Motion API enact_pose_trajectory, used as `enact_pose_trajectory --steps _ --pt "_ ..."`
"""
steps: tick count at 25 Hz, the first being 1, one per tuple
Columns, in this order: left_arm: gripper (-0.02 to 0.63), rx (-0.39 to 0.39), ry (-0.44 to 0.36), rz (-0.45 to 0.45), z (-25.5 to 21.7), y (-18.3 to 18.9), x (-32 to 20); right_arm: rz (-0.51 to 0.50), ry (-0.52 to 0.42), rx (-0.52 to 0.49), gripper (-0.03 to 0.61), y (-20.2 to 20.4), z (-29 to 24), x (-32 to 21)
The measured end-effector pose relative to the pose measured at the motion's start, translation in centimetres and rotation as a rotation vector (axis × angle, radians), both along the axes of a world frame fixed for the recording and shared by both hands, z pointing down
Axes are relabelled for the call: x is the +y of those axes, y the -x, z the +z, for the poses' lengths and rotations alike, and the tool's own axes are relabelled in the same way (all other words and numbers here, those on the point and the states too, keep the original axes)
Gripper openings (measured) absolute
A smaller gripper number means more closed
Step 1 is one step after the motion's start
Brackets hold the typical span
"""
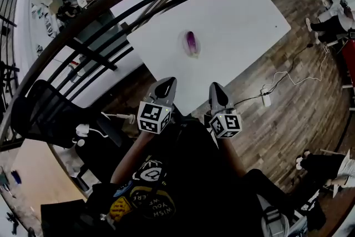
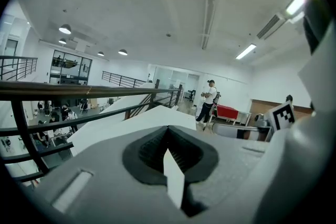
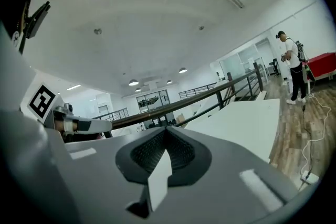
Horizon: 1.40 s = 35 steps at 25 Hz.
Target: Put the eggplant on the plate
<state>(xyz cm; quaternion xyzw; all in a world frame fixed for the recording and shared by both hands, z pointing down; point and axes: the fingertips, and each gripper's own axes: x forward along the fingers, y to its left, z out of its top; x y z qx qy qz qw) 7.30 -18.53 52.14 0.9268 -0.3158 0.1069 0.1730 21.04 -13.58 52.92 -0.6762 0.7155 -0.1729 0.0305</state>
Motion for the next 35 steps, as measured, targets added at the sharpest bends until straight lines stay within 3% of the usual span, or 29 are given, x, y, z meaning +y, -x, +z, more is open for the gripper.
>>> enact_pose_trajectory --steps 8,12,20,35 --pt "0.005 0.054 -0.015 0.026 -1.9 7.1 8.3 0.008 -0.015 0.046 0.003 8.7 -1.6 9.4" --pt "0.004 0.068 -0.017 0.042 -2.3 8.5 11.4 0.052 -0.023 0.064 0.003 10.3 -2.5 12.5" --pt "0.005 0.071 -0.022 0.084 -3.4 6.7 14.5 0.073 -0.019 0.012 0.002 9.5 -3.8 16.0" --pt "0.005 0.059 -0.052 0.069 -4.5 3.2 16.1 0.056 -0.035 -0.015 0.002 5.8 -4.6 17.5"
